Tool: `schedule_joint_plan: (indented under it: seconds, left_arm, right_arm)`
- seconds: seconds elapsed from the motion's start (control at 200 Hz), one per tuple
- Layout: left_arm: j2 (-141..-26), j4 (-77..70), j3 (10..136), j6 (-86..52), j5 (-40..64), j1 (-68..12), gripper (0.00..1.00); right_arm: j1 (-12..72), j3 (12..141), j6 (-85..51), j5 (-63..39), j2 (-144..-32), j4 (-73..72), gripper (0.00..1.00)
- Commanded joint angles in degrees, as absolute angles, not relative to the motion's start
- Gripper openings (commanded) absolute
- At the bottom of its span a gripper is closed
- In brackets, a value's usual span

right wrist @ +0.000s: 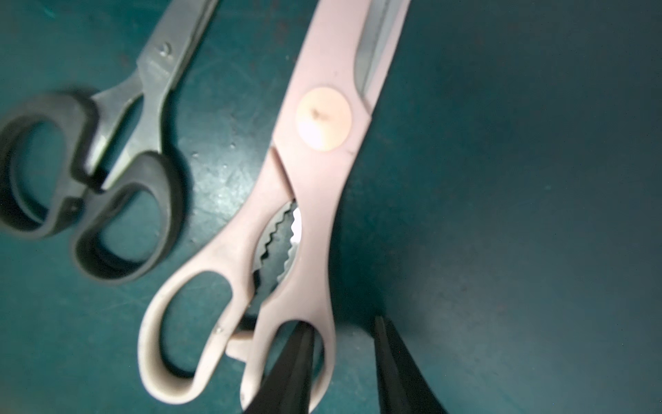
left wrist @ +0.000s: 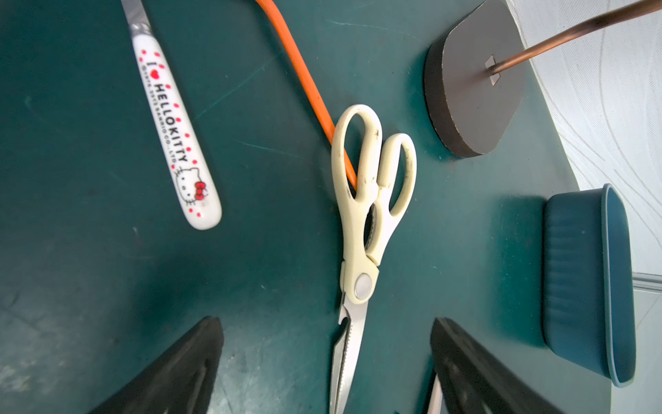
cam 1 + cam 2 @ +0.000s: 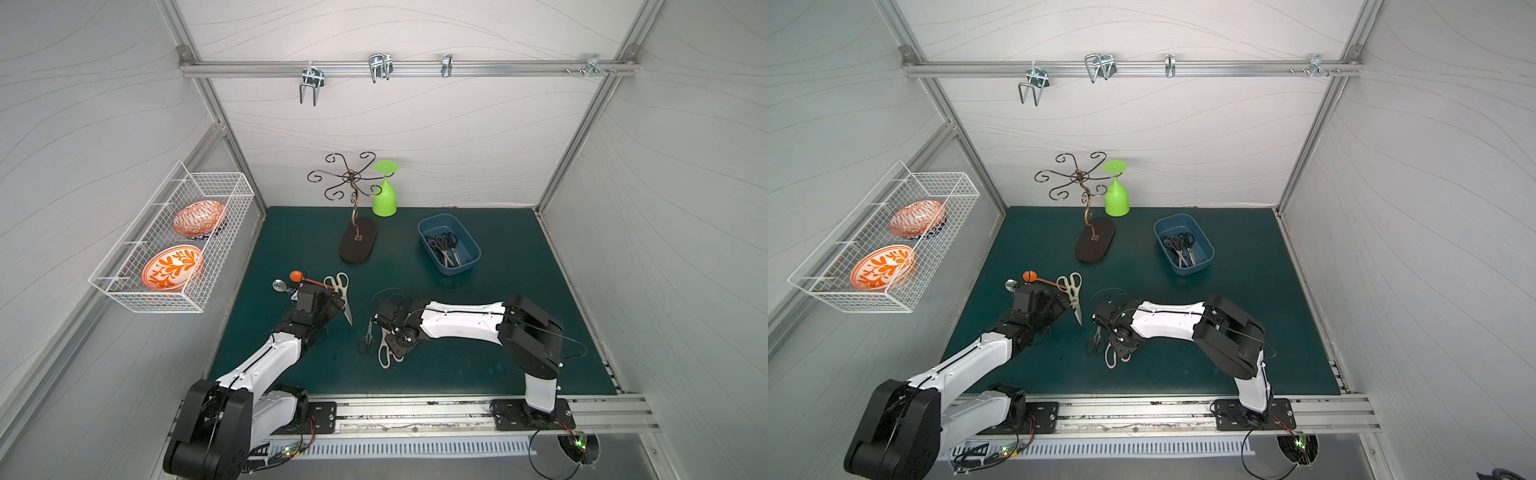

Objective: Put the scissors into the storage box
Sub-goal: Pick up the scissors from the center of the board.

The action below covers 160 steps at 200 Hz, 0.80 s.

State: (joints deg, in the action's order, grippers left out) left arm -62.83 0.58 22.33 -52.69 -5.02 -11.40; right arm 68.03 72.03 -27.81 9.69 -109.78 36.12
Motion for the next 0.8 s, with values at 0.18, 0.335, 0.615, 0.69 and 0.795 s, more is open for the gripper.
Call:
schedule_joint_plan:
  seconds: [0.18, 0.335, 0.615, 0.69, 0.795]
  left_arm:
    - [-61.64, 0.56, 22.74, -52.73, -4.75, -11.21, 0.95]
    - [-61.77, 0.55, 22.73, -52.82, -4.75, -11.16, 0.95]
    - [-61.83, 0.48, 22.55, -52.82, -4.58, -11.20, 0.95]
    - [-61.87, 0.51, 22.49, -52.82, -4.57, -11.16, 0.95]
    - [-62.13, 0.27, 22.50, -52.91, -4.48, -11.21, 0.95]
  right_arm:
    - [67.96, 71.36, -28.93, 9.71, -114.17, 37.42, 0.13]
    - [67.42, 70.93, -28.72, 9.51, -114.44, 37.22, 0.04]
    - [66.99, 70.61, -26.03, 11.59, -112.01, 37.74, 0.00]
    - [66.26, 70.57, -24.83, 11.30, -109.62, 37.97, 0.00]
    - [64.91, 71.29, -22.12, 11.16, -105.97, 38.79, 0.00]
